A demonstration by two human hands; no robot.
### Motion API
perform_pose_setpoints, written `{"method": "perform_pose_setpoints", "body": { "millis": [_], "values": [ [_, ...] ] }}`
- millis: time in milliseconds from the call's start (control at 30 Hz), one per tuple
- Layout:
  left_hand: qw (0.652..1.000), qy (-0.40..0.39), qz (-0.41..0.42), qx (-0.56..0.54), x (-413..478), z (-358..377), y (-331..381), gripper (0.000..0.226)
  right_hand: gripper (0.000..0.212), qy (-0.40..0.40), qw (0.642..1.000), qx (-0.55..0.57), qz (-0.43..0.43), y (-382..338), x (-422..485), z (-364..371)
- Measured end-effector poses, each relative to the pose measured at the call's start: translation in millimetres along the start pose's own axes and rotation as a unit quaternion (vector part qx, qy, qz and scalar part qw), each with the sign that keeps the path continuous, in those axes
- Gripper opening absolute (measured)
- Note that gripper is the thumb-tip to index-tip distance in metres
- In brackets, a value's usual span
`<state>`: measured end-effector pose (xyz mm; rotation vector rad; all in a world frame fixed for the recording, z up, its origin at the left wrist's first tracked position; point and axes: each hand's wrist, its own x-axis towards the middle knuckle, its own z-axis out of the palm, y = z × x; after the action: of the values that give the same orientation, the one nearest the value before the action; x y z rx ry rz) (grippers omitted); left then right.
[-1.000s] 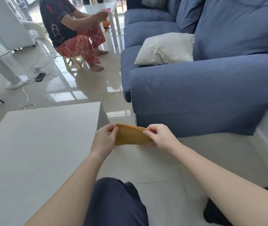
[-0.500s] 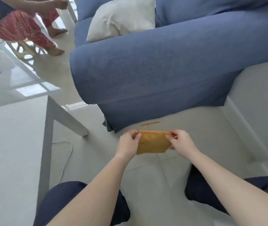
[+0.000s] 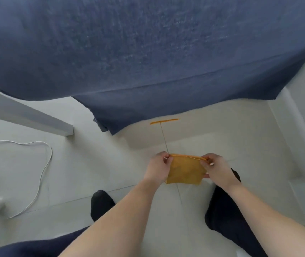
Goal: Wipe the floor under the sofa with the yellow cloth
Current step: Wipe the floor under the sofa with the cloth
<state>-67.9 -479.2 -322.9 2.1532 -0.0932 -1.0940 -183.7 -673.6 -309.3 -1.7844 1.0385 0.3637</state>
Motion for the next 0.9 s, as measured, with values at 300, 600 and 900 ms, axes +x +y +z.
{"method": "perform_pose_setpoints", "body": {
  "millis": [300, 600, 900],
  "values": [
    [1.0, -0.006, -0.002, -0.013, 79, 26, -2, 0.023, 0.021, 0.053, 0.995, -0.082, 0.023, 14, 82, 8],
    [0.962, 0.072, -0.06, 0.258, 92, -18, -70, 0.096, 0.064, -0.025, 0.95, -0.29, -0.112, 16, 96, 98],
    [0.94, 0.039, -0.126, 0.315, 82, -40, -121, 0.15, 0.078, -0.077, 0.937, -0.328, -0.09, 27, 118, 135]
  ]
}}
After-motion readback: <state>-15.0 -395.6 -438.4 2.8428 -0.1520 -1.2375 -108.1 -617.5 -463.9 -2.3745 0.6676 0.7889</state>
